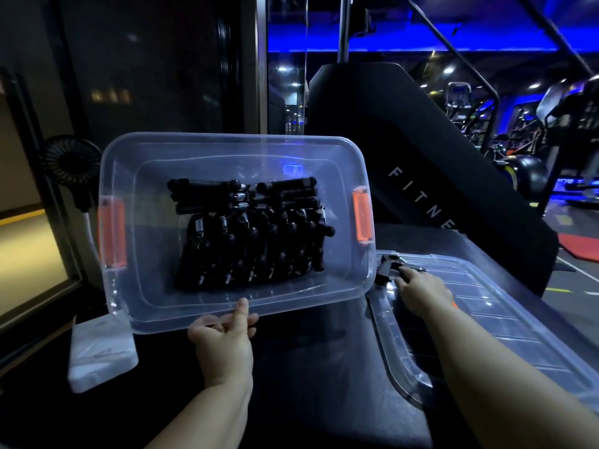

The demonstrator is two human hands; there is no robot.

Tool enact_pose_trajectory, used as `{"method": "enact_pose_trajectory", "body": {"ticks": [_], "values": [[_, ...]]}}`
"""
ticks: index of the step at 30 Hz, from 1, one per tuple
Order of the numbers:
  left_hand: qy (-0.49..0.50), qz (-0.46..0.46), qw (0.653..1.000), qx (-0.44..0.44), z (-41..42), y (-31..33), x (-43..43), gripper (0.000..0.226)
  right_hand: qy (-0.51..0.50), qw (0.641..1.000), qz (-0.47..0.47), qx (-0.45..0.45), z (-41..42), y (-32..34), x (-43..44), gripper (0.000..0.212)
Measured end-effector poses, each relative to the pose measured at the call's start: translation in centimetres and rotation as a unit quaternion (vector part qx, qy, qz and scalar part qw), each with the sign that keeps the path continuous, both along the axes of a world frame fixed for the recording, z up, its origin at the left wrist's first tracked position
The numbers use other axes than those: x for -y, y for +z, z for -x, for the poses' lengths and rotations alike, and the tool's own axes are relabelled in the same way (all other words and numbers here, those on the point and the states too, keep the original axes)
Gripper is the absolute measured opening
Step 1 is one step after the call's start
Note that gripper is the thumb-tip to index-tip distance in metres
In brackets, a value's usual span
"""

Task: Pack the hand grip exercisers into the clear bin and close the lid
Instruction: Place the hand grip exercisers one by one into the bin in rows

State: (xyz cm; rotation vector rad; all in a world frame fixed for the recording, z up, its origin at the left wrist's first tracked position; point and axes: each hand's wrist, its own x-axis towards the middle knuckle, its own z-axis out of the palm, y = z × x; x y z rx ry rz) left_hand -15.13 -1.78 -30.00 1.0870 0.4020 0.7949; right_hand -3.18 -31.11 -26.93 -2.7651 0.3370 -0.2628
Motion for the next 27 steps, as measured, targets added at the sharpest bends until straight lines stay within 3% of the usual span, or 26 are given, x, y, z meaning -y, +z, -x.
{"method": "enact_pose_trajectory", "body": {"ticks": [6,13,19,22,27], "values": [[-0.003,0.008,1.000,0.007,0.1,0.1,0.0,0.038,0.004,0.999,-0.034,0.021,0.6,0.4,0.1,0.048],[0.000,0.008,1.000,0.006,0.2,0.2,0.1,0.038,0.024,0.999,-0.030,0.000,2.4,1.3,0.6,0.023],[0.002,0.010,1.000,0.003,0.3,0.3,0.2,0.038,0.065,0.998,-0.011,-0.021,4.7,2.1,2.3,0.027],[-0.001,0.012,1.000,0.000,0.3,0.4,0.2,0.039,0.087,0.994,-0.059,-0.033,5.7,2.2,3.3,0.018],[-0.004,0.010,1.000,-0.002,0.4,0.4,0.1,0.039,0.063,0.997,-0.047,0.018,7.0,1.7,3.2,0.018]]}}
